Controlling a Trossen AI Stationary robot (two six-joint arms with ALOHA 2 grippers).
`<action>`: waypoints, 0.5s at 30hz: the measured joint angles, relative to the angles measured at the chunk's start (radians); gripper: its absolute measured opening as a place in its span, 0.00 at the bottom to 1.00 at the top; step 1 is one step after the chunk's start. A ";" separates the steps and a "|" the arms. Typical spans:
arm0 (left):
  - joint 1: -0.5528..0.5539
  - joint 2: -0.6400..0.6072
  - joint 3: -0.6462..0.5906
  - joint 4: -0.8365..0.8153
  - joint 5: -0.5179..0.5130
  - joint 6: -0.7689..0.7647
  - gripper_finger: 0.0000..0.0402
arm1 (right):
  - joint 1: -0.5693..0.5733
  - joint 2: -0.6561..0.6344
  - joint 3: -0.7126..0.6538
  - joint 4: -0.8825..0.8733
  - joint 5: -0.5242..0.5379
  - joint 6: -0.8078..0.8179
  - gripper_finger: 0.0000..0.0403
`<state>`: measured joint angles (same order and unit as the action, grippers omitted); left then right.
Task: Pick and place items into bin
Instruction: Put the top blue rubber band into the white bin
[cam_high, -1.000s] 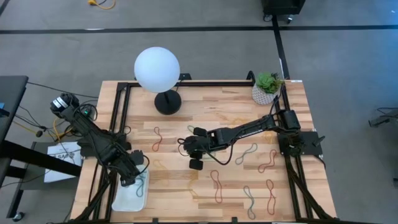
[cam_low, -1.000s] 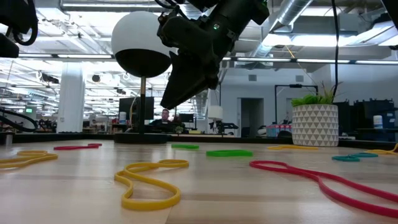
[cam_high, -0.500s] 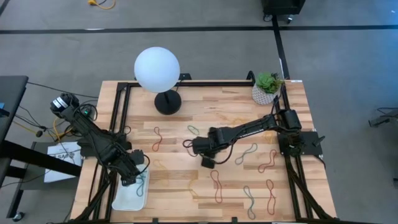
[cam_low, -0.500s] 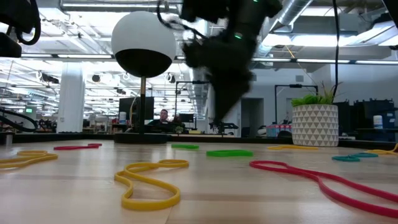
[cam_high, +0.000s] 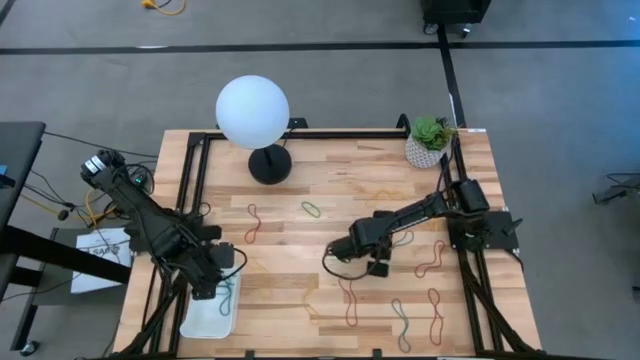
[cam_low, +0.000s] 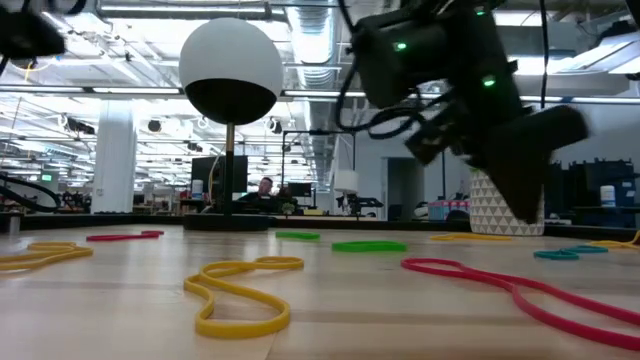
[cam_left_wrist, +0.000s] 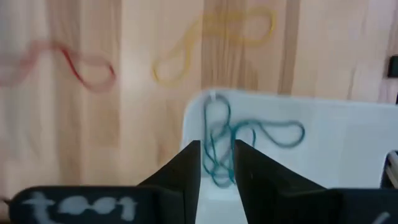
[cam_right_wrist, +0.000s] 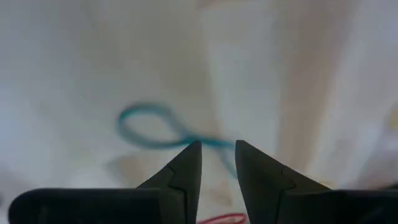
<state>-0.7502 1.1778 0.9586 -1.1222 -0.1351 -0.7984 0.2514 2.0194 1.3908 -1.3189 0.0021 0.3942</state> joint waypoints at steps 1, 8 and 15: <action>0.000 0.000 0.014 -0.007 -0.022 0.029 0.20 | 0.013 -0.012 -0.016 0.007 -0.024 -0.028 0.23; 0.000 -0.001 0.051 -0.051 -0.145 0.150 0.20 | 0.090 -0.263 -0.246 0.112 -0.060 0.015 0.23; 0.010 -0.001 0.051 -0.053 -0.274 0.188 0.20 | 0.060 -0.577 -0.601 0.664 0.005 0.204 0.23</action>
<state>-0.7398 1.1770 1.0100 -1.1755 -0.4092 -0.6108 0.3116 1.4422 0.7896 -0.6545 0.0069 0.5983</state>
